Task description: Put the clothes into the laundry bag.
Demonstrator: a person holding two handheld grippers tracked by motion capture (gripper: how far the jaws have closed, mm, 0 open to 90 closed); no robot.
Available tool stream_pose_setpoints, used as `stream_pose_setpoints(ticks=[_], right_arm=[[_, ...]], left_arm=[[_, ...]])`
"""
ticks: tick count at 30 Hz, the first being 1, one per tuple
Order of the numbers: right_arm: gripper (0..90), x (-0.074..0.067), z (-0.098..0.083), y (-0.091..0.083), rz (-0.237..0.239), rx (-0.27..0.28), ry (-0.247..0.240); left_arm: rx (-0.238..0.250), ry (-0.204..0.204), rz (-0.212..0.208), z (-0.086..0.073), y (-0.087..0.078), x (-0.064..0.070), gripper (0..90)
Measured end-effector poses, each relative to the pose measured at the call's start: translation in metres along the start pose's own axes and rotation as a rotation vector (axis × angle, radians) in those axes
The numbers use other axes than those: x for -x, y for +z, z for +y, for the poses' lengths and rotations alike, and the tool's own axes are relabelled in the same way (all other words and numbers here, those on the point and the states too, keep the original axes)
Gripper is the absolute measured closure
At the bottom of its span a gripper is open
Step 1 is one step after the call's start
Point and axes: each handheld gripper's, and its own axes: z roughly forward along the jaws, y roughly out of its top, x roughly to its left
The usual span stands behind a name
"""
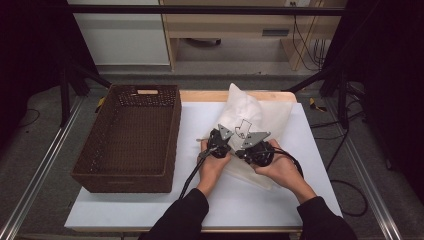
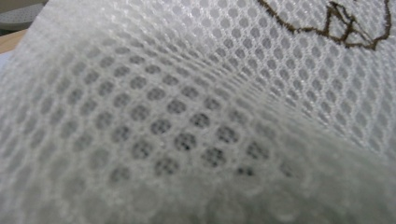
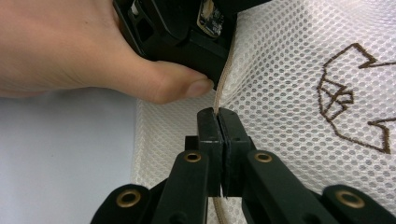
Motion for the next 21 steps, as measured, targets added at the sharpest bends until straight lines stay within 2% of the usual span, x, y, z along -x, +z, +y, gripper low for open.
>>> stream_pose_setpoints(ticks=[6,12,15,21], right_arm=[[89.2,-0.0003,0.0000,0.0003,0.001,0.003,-0.001],[89.2,-0.0005,-0.0003,-0.0012,0.001,0.001,-0.004],[89.3,-0.0009,-0.0008,-0.0014,0.007,0.002,-0.007],[89.3,-0.0028,-0.0004,-0.0014,0.015,0.005,-0.016]], left_arm=[[0.009,-0.006,-0.003,-0.0003,0.0003,0.0001,90.0],[0.004,0.007,-0.007,-0.0001,-0.0003,0.0006,90.0],[0.016,-0.001,-0.022,0.0002,-0.0005,0.0009,90.0],[0.031,0.005,-0.020,0.0008,-0.0007,0.0027,90.0]])
